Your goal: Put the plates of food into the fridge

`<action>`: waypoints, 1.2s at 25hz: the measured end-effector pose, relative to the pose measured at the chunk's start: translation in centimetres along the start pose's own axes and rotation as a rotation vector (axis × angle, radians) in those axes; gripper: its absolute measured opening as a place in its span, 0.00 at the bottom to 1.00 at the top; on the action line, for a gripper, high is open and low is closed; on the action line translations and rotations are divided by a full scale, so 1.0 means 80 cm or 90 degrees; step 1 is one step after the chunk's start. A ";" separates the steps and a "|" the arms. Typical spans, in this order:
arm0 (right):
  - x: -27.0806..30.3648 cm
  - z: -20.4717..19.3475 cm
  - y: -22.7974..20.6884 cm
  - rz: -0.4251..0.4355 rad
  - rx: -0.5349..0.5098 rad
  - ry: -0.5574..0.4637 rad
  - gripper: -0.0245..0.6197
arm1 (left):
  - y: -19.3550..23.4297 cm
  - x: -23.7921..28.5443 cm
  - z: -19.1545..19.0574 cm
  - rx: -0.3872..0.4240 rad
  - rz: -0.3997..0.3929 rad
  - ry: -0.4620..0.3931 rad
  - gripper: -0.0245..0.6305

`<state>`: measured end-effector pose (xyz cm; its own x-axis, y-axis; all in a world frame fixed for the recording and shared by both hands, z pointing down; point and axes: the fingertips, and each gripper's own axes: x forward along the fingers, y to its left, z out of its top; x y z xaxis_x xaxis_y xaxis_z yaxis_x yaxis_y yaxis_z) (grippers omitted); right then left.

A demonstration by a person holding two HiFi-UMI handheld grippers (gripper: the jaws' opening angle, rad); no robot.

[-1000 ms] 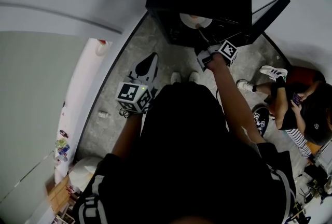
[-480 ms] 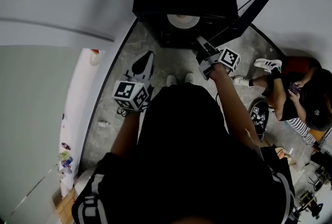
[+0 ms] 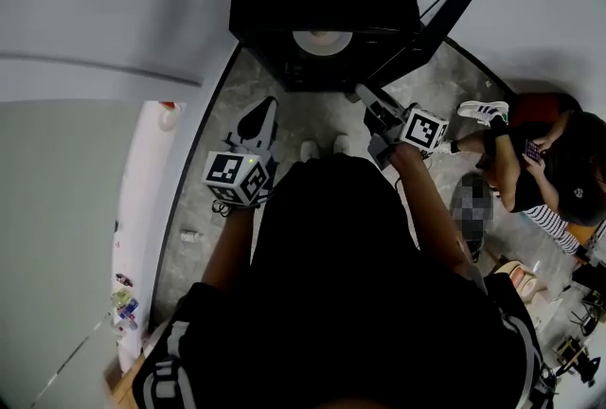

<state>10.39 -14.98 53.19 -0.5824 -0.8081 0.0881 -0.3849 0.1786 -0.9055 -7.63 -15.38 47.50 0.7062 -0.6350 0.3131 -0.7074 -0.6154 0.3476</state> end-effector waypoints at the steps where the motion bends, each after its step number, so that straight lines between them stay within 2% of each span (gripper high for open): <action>1: -0.005 0.000 0.004 0.000 -0.022 0.005 0.20 | 0.000 0.000 -0.001 -0.001 0.000 0.000 0.07; 4: -0.017 0.000 0.019 0.000 -0.074 0.010 0.18 | 0.001 0.000 -0.004 -0.004 0.001 0.004 0.07; 12: -0.044 0.007 0.043 -0.005 -0.141 0.005 0.12 | 0.004 -0.003 -0.006 -0.009 0.008 0.003 0.07; 17: -0.052 0.011 0.064 0.000 -0.230 0.018 0.10 | -0.007 0.001 -0.012 -0.013 0.002 0.008 0.07; 21: -0.056 -0.003 0.074 0.005 -0.291 0.042 0.10 | -0.014 0.004 -0.015 -0.013 -0.001 0.010 0.07; 30: -0.063 -0.015 0.081 0.020 -0.316 0.055 0.10 | -0.026 0.003 -0.024 0.006 0.007 0.019 0.07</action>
<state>9.97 -9.05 47.39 -0.6487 -0.7520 0.1166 -0.6478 0.4653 -0.6032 -5.91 -13.33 48.56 0.6985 -0.6280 0.3432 -0.7157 -0.6127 0.3353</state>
